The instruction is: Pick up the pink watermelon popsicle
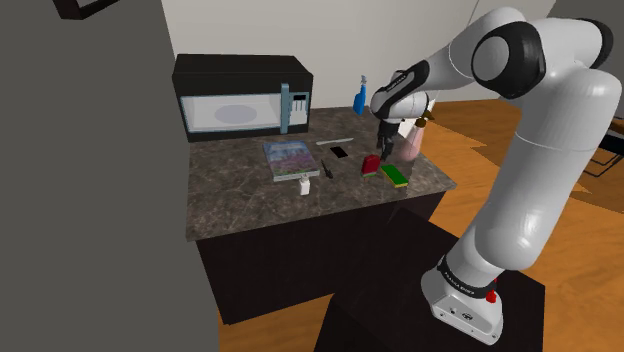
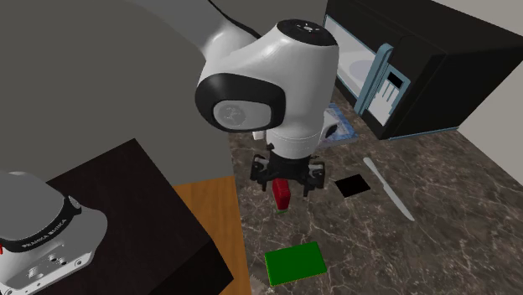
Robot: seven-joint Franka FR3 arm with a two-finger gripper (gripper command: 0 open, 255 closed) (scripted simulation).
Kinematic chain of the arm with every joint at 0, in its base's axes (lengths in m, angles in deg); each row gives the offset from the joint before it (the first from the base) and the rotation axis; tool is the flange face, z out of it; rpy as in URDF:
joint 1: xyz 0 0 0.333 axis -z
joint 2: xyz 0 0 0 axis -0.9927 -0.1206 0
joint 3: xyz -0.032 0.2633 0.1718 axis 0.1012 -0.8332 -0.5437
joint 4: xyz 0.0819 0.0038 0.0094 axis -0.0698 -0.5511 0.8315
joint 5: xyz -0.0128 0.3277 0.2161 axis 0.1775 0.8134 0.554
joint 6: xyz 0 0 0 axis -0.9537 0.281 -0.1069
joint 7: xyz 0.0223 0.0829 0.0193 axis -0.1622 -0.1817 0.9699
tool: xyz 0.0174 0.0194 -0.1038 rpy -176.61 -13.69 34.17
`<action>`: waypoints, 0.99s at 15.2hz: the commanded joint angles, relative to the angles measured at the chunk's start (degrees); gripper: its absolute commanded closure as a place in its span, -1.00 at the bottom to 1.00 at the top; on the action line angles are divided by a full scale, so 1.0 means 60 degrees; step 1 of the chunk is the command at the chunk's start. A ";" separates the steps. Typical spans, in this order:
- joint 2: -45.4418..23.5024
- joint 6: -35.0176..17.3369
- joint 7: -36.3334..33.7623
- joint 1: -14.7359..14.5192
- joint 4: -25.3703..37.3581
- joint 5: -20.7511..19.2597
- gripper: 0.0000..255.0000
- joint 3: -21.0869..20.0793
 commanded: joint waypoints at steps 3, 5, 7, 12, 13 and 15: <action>-0.0474 -0.0449 0.0299 0.0132 -0.0061 0.0443 -1.00 -0.0183; -0.0653 -0.0617 0.0413 0.0194 -0.0080 0.0612 -1.00 -0.0264; -0.0652 -0.0620 0.0418 0.0198 -0.0083 0.0612 1.00 -0.0263; -0.0645 -0.0610 0.0415 0.0196 -0.0080 0.0605 1.00 -0.0259; -0.0645 -0.0610 0.0414 0.0196 -0.0080 0.0605 1.00 -0.0259; -0.0645 -0.0611 0.0415 0.0197 -0.0081 0.0605 1.00 -0.0259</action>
